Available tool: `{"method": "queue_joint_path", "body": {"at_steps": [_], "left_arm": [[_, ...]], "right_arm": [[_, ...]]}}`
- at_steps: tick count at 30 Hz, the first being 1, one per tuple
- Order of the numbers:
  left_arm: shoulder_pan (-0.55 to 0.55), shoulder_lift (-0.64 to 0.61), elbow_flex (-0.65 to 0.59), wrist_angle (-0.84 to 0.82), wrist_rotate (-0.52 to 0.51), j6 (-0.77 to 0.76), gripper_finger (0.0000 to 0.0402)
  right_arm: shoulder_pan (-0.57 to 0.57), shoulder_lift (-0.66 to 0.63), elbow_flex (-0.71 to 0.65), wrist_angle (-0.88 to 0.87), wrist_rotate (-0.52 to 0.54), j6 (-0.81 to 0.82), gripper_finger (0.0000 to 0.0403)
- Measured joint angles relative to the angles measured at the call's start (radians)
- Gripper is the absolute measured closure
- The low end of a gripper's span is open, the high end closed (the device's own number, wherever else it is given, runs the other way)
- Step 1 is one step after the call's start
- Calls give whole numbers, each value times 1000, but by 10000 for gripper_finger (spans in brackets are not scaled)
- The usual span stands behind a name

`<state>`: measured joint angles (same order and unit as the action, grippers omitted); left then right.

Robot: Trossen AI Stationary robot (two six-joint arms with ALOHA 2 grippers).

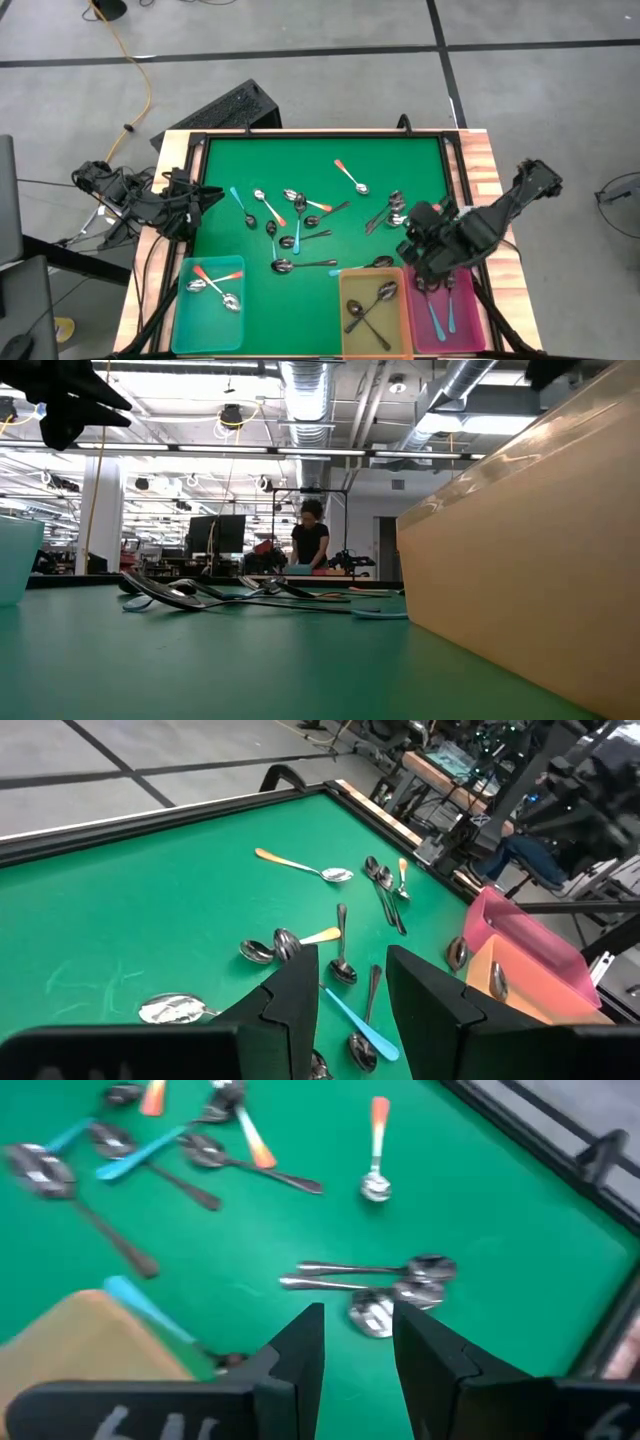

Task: Sort silverware by color (type)
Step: Put the orange spoon into the green bin

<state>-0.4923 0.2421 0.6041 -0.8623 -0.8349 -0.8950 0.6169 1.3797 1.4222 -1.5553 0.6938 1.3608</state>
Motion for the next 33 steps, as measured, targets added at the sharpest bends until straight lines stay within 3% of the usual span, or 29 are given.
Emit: {"method": "queue_joint_path", "body": {"at_steps": [4,12,17,26,33], "left_arm": [[0,0,0,-3,-9,10,297],[0,0,0,-36,-53,-22,297],[0,0,0,-37,-33,-35,297],[16,0,0,-37,-164,-54,297],[65,88,0,-36,-157,-96,297]], "right_arm": [[-62,-93,-116,-7,-6,-5,275],[-214,-220,-326,139,-51,-46,275],[-345,-244,-392,228,-115,-237,275],[-644,-244,-394,403,-293,-723,275],[-802,-230,-394,532,-346,-924,275]]}}
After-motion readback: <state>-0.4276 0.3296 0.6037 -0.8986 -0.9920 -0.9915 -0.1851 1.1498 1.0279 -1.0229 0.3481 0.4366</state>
